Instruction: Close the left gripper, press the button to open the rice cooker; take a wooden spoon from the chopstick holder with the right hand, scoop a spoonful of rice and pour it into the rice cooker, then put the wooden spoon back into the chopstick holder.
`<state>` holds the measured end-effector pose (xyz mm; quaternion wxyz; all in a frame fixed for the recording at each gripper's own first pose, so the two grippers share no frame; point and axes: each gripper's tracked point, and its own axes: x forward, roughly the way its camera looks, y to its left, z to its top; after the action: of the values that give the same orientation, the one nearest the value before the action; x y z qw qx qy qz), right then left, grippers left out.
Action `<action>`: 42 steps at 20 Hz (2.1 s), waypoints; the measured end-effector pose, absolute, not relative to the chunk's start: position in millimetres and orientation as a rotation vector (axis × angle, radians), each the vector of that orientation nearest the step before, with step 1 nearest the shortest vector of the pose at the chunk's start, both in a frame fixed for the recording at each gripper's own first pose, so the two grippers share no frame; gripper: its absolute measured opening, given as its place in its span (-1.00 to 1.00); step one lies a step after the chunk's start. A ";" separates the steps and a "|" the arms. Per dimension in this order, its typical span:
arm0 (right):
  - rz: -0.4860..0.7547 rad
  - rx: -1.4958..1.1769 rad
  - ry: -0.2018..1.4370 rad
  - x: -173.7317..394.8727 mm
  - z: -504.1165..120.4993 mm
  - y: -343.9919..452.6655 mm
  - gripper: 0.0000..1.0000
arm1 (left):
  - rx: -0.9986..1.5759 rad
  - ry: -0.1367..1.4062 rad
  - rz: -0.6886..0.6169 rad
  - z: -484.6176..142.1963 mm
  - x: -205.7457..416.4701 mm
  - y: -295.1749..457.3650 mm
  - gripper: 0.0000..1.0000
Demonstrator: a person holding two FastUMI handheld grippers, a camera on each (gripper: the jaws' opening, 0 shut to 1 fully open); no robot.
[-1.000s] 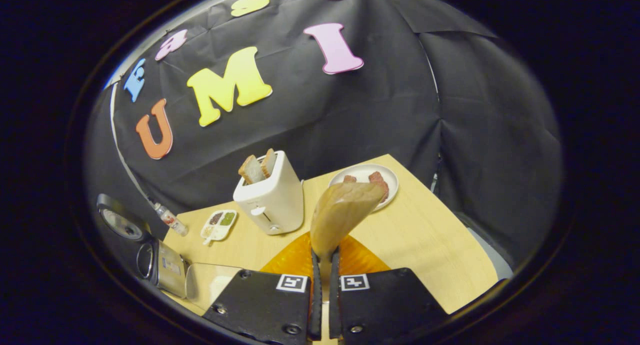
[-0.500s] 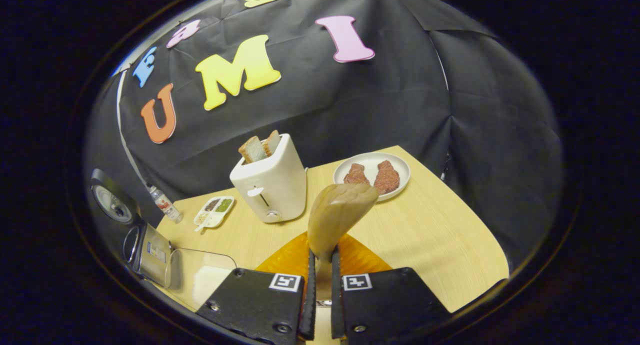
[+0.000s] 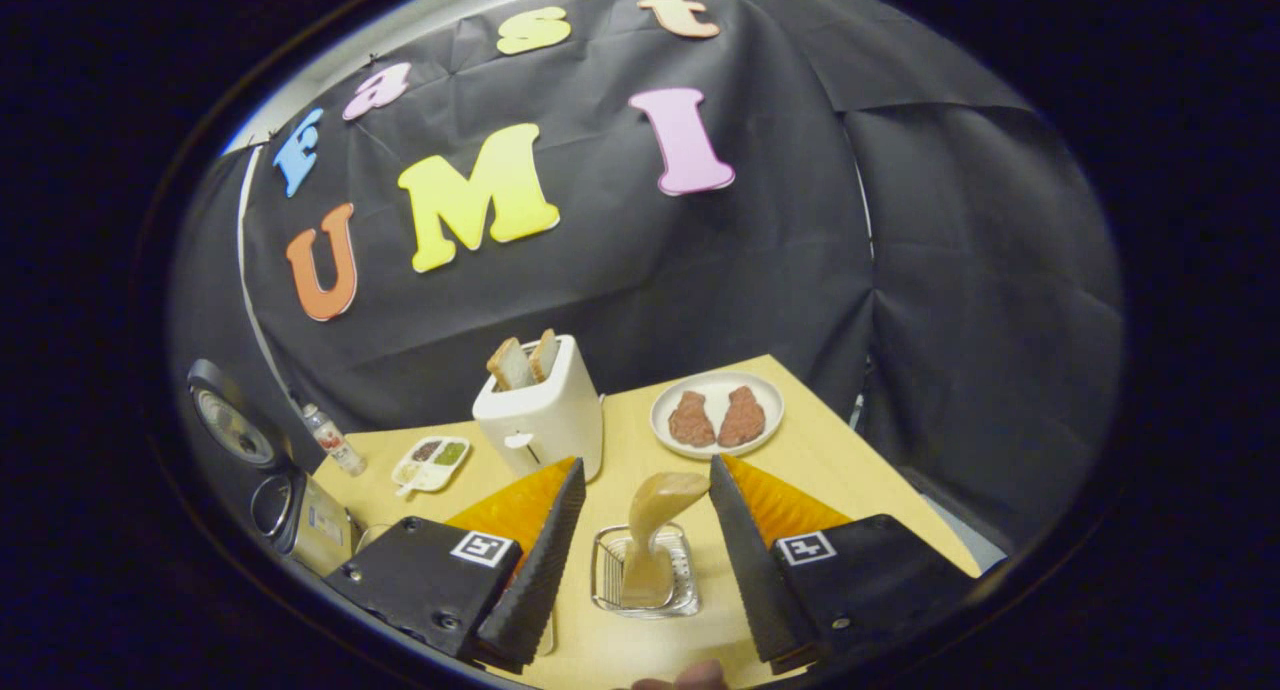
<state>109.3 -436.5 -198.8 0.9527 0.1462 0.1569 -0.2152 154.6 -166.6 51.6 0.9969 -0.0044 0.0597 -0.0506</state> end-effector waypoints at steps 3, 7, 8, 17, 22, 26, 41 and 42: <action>-0.445 0.277 0.266 96.7 -162.5 -435.1 0.59 | -0.011 0.104 -0.092 57.7 164.3 -155.6 0.89; -0.450 0.253 0.188 79.6 -112.1 -425.3 0.64 | -0.017 0.077 -0.078 70.7 183.4 -140.1 0.90; -0.451 0.240 0.172 75.7 -101.6 -421.6 0.76 | -0.011 0.065 -0.073 75.2 190.4 -136.1 0.90; -0.467 0.115 0.099 18.9 -41.4 -389.0 0.94 | 0.047 0.119 -0.040 54.7 287.0 -108.3 0.89; -0.512 0.117 0.113 -12.5 -47.0 -388.5 1.00 | 0.038 0.249 -0.031 21.0 321.1 -102.6 0.89; -0.493 0.131 0.119 -9.7 -47.8 -384.0 1.00 | 0.009 0.336 -0.060 5.9 311.0 -112.2 0.92; -0.268 0.144 0.109 27.7 -36.9 -323.5 0.94 | -0.009 0.506 -0.075 -90.4 179.1 -129.4 0.94; -0.260 0.134 0.115 29.4 -37.6 -323.8 1.00 | -0.018 0.518 -0.070 -96.8 176.3 -129.9 0.94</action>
<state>29.4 -323.8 -37.6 0.9877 0.0668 0.0573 -0.1296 176.3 -129.9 -96.8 0.9660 -0.0091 0.2559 -0.0348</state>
